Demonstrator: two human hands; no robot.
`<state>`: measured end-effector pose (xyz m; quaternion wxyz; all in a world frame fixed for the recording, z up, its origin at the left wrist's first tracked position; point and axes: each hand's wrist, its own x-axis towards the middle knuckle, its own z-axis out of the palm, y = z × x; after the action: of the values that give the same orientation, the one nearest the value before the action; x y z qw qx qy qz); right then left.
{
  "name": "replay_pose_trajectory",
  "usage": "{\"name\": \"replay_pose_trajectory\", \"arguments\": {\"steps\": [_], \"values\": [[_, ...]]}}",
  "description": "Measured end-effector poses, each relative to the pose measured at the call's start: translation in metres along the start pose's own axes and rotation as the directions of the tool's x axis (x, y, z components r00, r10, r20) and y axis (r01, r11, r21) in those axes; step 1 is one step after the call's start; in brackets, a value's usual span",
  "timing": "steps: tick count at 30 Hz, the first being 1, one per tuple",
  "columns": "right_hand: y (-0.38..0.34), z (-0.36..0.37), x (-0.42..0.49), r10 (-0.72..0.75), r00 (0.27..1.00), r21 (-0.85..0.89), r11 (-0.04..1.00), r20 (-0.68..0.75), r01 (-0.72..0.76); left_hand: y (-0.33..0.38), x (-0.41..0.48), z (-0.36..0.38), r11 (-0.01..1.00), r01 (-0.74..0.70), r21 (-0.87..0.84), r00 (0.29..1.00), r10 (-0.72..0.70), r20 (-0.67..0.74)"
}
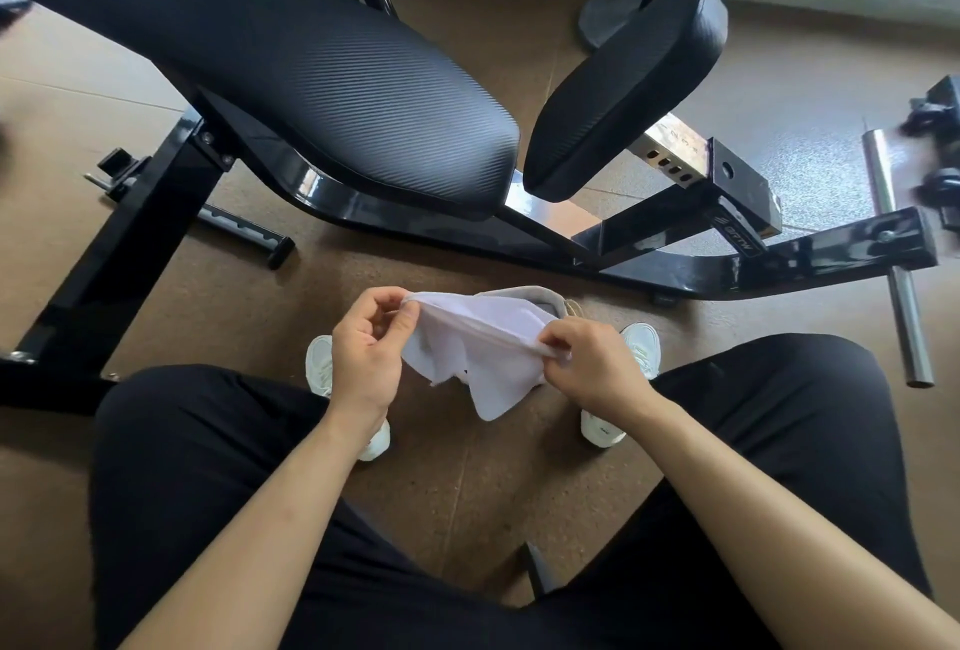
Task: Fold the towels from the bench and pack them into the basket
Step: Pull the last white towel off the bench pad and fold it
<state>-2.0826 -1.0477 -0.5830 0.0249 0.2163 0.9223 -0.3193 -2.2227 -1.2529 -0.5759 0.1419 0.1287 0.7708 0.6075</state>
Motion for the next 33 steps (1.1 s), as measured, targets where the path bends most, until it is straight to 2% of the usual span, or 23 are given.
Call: {"name": "replay_pose_trajectory", "arguments": {"steps": [2,5,8,11,14,17,22,24,26,27,28,30,31,33], "values": [[0.008,0.001,0.004,0.031,1.0,-0.069,0.997,0.003,-0.031,0.0,0.001,-0.002,1.0,0.002,-0.008,1.0,-0.002,-0.028],[0.018,-0.006,0.009,0.041,0.999,-0.146,0.988,0.001,-0.04,0.001,0.005,-0.008,0.992,0.038,-0.123,0.988,-0.056,-0.143],[0.027,-0.012,0.002,-0.045,0.993,-0.179,0.984,-0.111,0.025,-0.005,0.009,-0.016,0.983,0.08,-0.167,0.966,-0.117,-0.229],[0.031,-0.013,-0.008,-0.108,0.965,-0.227,0.972,-0.241,0.052,-0.016,0.008,-0.02,0.98,0.134,-0.147,0.956,-0.167,-0.243],[0.032,-0.015,-0.005,-0.122,0.958,-0.169,0.982,-0.258,0.079,-0.02,0.013,-0.023,0.975,0.177,-0.132,0.946,-0.205,-0.25],[0.03,-0.021,0.001,-0.101,0.959,-0.031,0.995,-0.265,0.096,-0.02,0.024,-0.026,0.971,0.202,-0.131,0.939,-0.23,-0.255],[0.032,-0.037,0.003,0.042,0.98,0.098,0.995,-0.196,-0.023,-0.024,0.033,-0.025,0.964,0.228,-0.136,0.939,-0.255,-0.233],[0.027,-0.042,0.002,0.013,0.952,0.148,0.988,-0.305,0.034,-0.025,0.034,-0.025,0.956,0.246,-0.158,0.933,-0.278,-0.227],[0.023,-0.041,0.002,-0.035,0.869,0.176,0.974,-0.493,0.139,-0.027,0.035,-0.024,0.963,0.244,-0.113,0.939,-0.264,-0.221],[0.022,-0.039,0.004,-0.042,0.842,0.167,0.974,-0.538,0.156,-0.028,0.036,-0.024,0.967,0.242,-0.079,0.945,-0.254,-0.204],[0.024,-0.037,0.008,-0.043,0.85,0.146,0.979,-0.525,0.139,-0.03,0.036,-0.023,0.967,0.252,-0.039,0.95,-0.255,-0.18],[0.028,-0.037,0.015,0.014,0.924,0.098,0.995,-0.382,0.026,-0.037,0.039,-0.025,0.957,0.29,0.014,0.948,-0.285,-0.143],[0.031,-0.037,0.017,0.046,0.932,0.09,0.996,-0.359,-0.014,-0.04,0.039,-0.026,0.951,0.309,0.025,0.943,-0.303,-0.134],[0.035,-0.038,0.017,0.075,0.891,0.125,0.992,-0.449,-0.021,-0.045,0.037,-0.027,0.945,0.324,0.038,0.94,-0.317,-0.122]]}}
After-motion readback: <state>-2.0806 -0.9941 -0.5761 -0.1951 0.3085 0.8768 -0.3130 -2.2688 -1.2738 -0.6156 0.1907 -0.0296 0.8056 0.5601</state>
